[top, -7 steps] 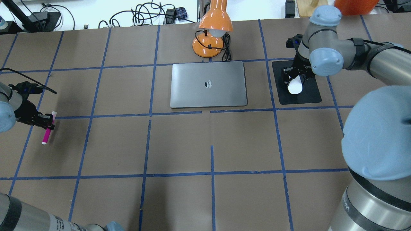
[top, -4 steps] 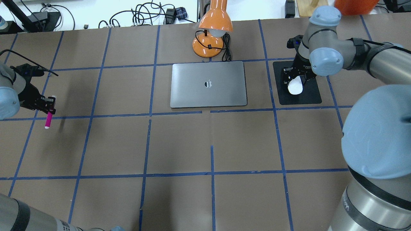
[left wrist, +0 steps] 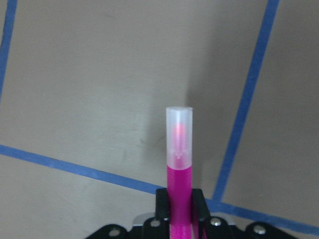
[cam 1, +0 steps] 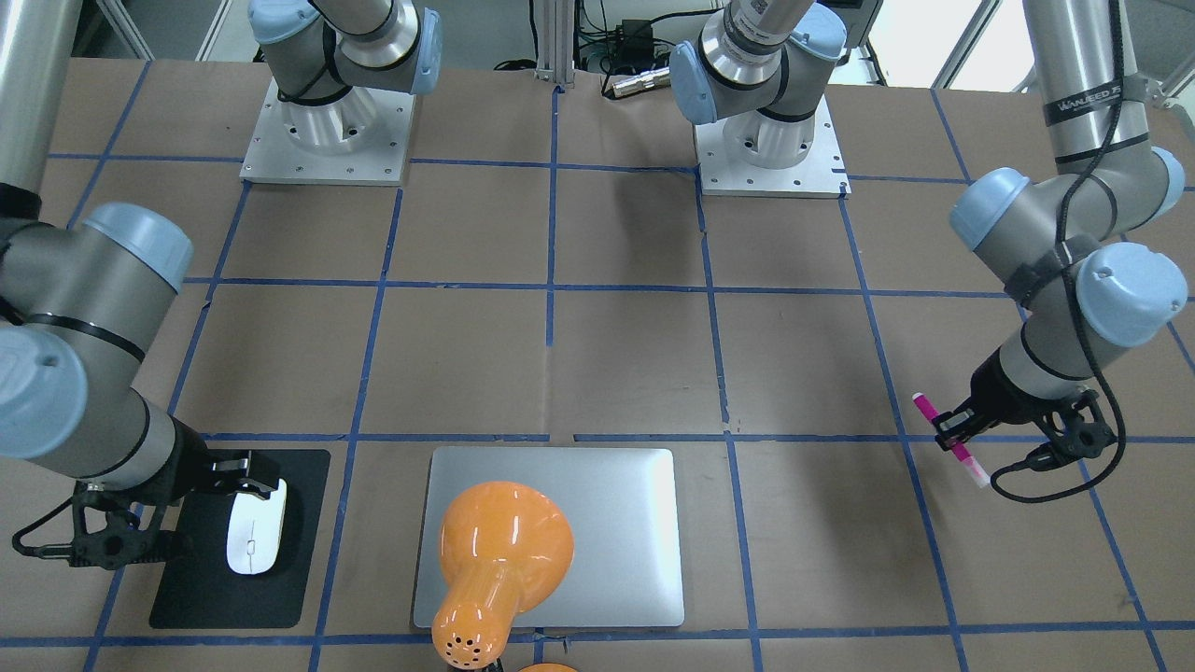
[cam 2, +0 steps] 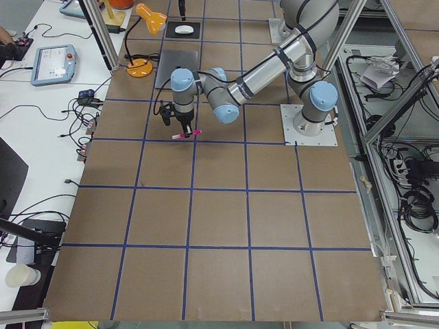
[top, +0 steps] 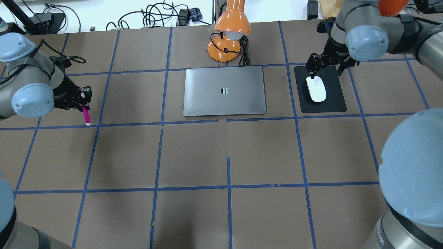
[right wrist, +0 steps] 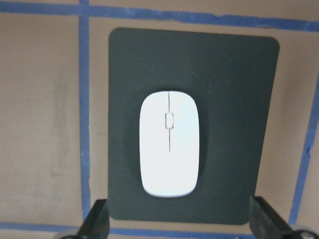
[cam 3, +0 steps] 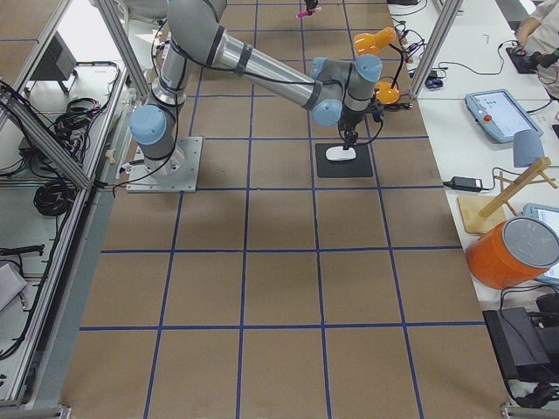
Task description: Place pen and mouse around notebook
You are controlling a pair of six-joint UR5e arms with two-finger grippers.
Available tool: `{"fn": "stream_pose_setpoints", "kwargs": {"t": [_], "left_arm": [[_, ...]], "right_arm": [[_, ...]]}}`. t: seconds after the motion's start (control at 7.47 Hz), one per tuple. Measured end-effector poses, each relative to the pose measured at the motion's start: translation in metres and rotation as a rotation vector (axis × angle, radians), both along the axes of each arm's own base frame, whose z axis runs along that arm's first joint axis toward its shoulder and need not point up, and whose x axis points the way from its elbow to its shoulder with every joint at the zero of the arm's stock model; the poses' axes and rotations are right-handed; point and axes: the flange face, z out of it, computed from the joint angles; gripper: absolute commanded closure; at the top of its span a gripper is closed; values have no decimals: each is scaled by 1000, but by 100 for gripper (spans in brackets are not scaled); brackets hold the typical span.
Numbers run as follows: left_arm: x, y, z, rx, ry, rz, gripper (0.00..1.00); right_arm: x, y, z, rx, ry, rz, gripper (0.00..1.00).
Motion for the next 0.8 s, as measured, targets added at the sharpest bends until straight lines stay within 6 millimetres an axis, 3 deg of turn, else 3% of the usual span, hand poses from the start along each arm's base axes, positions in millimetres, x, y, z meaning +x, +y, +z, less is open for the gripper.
{"fn": "stream_pose_setpoints", "kwargs": {"t": [0.27,0.54,0.67,0.8], "left_arm": [[-77,-6,5,-23,66,178,100],[-149,-2,6,-21,93,308,100],[-178,1,6,-21,101,362,100],[-202,5,5,-19,107,416,100]], "right_arm": [[20,34,77,21,-7,18,0],[64,101,154,44,-4,39,0],[75,131,185,21,3,11,0],[83,150,202,3,0,-15,0]]}}
